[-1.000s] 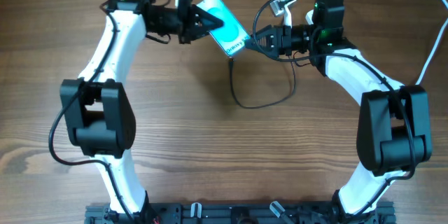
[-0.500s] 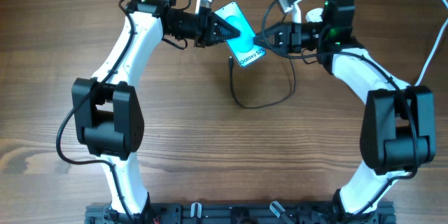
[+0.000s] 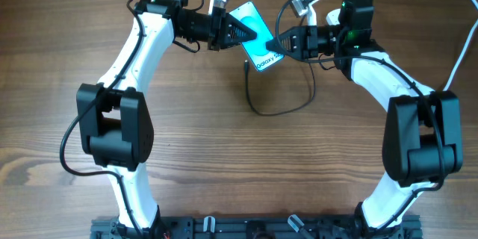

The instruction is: Plug charger to phone and switch on socket

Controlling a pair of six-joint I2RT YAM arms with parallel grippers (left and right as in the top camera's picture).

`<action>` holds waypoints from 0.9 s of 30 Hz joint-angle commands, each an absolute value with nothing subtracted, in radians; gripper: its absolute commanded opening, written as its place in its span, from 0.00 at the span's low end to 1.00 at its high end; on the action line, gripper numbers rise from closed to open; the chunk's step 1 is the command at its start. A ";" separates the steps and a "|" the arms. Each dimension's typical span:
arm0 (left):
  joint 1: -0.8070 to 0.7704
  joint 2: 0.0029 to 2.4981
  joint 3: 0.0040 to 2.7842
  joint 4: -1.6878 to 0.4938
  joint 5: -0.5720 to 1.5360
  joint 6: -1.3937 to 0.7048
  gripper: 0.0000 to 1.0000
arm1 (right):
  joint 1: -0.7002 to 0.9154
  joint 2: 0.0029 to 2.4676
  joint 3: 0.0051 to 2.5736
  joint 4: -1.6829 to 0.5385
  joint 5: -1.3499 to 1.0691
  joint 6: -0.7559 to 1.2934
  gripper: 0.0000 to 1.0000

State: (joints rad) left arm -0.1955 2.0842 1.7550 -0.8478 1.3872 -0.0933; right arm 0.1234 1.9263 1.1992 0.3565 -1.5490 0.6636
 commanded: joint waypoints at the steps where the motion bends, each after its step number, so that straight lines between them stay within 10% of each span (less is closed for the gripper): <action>1: -0.192 2.068 1.761 -0.850 1.378 -0.082 0.04 | 0.128 1.926 1.202 0.373 -1.595 0.633 0.04; 3: -0.192 2.068 1.761 -0.849 1.378 -0.083 0.08 | 0.128 1.926 1.202 0.373 -1.591 0.633 0.04; 5: -0.192 2.068 1.761 -0.845 1.378 -0.082 0.40 | 0.128 1.926 1.202 0.373 -1.567 0.667 0.04; 10: -0.191 2.068 1.761 -0.802 1.378 -0.088 0.71 | 0.128 1.926 1.202 0.384 -1.505 0.755 0.04; 27: -0.142 2.068 1.761 -0.515 1.399 -0.353 0.76 | 0.267 1.926 1.202 0.723 -1.126 1.289 0.04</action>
State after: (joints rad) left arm -0.1478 2.0830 1.7550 -0.5224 1.3735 -0.3336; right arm 0.2260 1.9278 1.1954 0.7132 -1.2526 1.2137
